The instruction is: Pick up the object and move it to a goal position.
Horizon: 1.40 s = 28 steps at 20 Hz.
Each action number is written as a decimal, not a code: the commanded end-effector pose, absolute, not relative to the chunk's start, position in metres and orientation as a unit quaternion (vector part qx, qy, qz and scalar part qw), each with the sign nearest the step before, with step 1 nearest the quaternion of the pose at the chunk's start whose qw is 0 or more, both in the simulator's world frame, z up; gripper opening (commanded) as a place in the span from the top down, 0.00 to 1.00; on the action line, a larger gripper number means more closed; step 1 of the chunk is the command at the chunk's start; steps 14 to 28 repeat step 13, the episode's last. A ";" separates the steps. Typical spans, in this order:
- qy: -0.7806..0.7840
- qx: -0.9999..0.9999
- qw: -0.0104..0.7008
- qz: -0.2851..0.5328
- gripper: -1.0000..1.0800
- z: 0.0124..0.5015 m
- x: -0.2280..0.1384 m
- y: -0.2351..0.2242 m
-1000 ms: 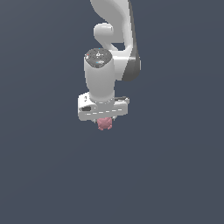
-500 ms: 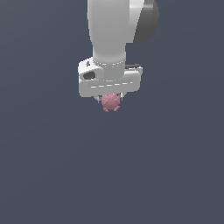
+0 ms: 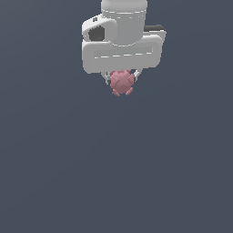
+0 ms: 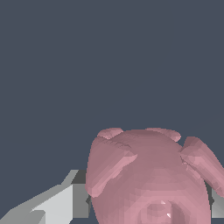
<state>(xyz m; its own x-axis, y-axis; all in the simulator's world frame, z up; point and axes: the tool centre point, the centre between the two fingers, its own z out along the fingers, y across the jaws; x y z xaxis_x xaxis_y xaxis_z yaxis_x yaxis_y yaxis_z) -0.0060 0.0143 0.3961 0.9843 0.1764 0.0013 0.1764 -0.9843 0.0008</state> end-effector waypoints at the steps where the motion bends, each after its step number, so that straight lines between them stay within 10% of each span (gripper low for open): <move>1: 0.088 0.996 0.000 0.000 1.00 0.411 -0.007 0.018; 28: 0.089 0.996 0.000 0.000 1.00 0.434 -0.006 0.023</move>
